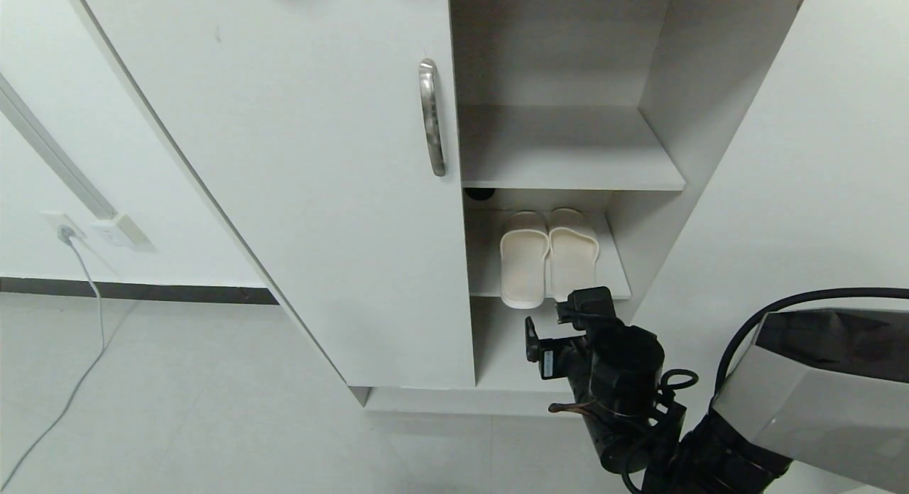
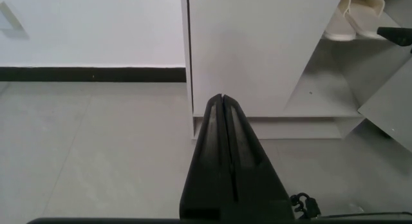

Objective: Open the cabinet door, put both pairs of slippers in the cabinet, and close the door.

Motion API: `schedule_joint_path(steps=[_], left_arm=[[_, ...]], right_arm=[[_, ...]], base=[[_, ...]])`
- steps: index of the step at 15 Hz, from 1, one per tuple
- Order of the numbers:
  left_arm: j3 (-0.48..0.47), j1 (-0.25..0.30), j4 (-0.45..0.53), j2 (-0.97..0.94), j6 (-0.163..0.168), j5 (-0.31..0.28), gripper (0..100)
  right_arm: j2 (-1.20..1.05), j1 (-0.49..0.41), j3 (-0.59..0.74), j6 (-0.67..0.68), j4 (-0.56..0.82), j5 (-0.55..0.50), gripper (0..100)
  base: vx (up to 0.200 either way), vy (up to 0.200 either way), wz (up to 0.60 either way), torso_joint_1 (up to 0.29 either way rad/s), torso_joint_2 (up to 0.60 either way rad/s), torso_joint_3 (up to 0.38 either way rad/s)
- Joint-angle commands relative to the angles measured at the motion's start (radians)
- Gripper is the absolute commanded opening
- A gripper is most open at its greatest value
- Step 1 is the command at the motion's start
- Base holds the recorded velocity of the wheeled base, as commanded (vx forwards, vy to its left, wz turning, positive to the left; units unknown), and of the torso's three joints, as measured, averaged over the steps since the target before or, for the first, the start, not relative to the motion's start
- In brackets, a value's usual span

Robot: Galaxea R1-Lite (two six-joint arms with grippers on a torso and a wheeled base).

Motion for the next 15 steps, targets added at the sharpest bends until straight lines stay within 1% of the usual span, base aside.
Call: schedule_joint_path(steps=[1,4,12,15], left_arm=[[0.0,0.0,0.0,0.001,-0.001,0.0,0],[0.0,0.0,0.0,0.001,-0.001,0.0,0],[0.0,0.0,0.0,0.001,-0.001,0.0,0],[0.0,0.0,0.0,0.001,0.001,0.0,0]], right_arm=[[0.0,0.0,0.0,0.0,-0.001,0.0,100],[0.0,-0.005,0.006,0.0,-0.007,0.001,100],[0.001,-0.023,0.034,0.006,-0.009,0.009,100],[0.001,-0.024,0.049,0.006,-0.032,0.034,100]], base=[[0.0,0.0,0.0,0.0,0.0,0.0],[0.0,0.0,0.0,0.001,0.0,0.04],[0.0,0.0,0.0,0.004,0.0,0.184],[0.0,0.0,0.0,-0.001,0.0,0.032]])
